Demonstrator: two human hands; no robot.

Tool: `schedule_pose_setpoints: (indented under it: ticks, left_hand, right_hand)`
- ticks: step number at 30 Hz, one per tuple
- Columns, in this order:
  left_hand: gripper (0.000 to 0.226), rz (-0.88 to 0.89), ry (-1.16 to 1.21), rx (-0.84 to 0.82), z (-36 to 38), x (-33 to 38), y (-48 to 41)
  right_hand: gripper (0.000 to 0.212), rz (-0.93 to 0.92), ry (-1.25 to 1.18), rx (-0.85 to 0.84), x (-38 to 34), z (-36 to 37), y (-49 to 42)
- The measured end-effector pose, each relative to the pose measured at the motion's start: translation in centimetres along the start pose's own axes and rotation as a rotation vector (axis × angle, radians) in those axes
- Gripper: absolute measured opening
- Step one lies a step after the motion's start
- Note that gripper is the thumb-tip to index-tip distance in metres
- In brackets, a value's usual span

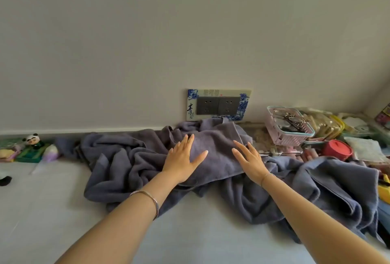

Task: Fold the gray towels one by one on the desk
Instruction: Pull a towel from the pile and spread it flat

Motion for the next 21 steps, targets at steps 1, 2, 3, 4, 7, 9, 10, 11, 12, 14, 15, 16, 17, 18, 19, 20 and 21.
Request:
schedule_pose_setpoints:
  ticks: [1,2,3,4,7,9,10,11,12,14,15,16,17,18,19,20,21]
  left_hand:
    - [0.087,-0.051,0.047,0.0,0.4,0.1,-0.2]
    - [0.09,-0.118,0.079,-0.007,0.7,0.0,-0.5]
    - [0.092,-0.179,0.109,-0.017,1.3,0.1,-0.8]
    - [0.093,-0.235,0.14,-0.04,1.6,-0.2,-0.9]
    - [0.088,-0.27,0.162,-0.039,2.7,0.7,-1.2]
    - [0.08,-0.246,0.172,0.004,3.0,1.3,-1.2]
    - [0.076,-0.221,0.168,0.016,3.1,1.6,-1.1]
    - [0.071,-0.197,0.16,0.03,3.2,1.7,-1.0]
    - [0.066,-0.176,0.159,0.046,3.3,1.8,-0.8]
    - [0.056,-0.15,0.181,0.073,3.5,1.6,-0.7]
    - [0.054,-0.141,0.191,0.076,3.6,1.4,-0.6]
    - [0.052,-0.129,0.201,0.08,3.6,1.3,-0.5]
    - [0.052,-0.122,0.195,0.088,3.5,1.2,-0.3]
    - [0.05,-0.117,0.186,0.107,3.1,1.2,-0.2]
    - [0.049,-0.116,0.172,0.125,2.7,1.3,-0.2]
    - [0.048,-0.111,0.155,0.134,2.3,1.3,-0.2]
    - [0.048,-0.1,0.138,0.12,2.0,1.3,-0.3]
  right_hand:
    - [0.058,-0.007,-0.06,0.007,-0.2,0.0,-0.4]
    - [0.057,0.005,-0.12,0.024,-0.6,-0.1,-0.8]
    - [0.053,0.005,-0.201,0.048,-0.9,-0.2,-1.2]
    - [0.05,0.02,-0.308,0.067,-1.8,-0.3,-1.1]
    - [0.056,0.11,-0.536,0.154,-3.1,-0.9,-1.2]
    - [0.06,0.208,-0.566,0.163,-3.1,-1.1,-1.5]
    - [0.056,0.209,-0.535,0.148,-3.1,-1.1,-1.5]
    - [0.051,0.189,-0.494,0.124,-3.0,-1.0,-1.4]
    - [0.049,0.159,-0.453,0.099,-2.6,-0.8,-1.3]
    - [0.043,0.125,-0.401,0.087,-2.0,-0.5,-0.8]
    - [0.039,0.122,-0.401,0.095,-1.8,-0.6,-0.5]
    - [0.038,0.12,-0.415,0.09,-1.4,-0.6,-0.3]
    - [0.041,0.114,-0.44,0.076,-1.1,-0.8,-0.1]
    - [0.046,0.109,-0.46,0.06,-1.0,-1.2,0.2]
    - [0.047,0.099,-0.476,0.046,-1.0,-1.6,0.5]
    - [0.043,0.089,-0.485,0.029,-0.9,-2.0,0.9]
    - [0.036,0.079,-0.472,0.015,-0.8,-2.4,1.4]
Point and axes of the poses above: each hand's wrist, its own y-axis away from the middle knuckle, its own z-axis out of the palm, x = y × z, the point moved 1 cm from there along -y, towards the middle knuckle, and after that the axes turned 10 degrees about x, right-handed, at the moved point
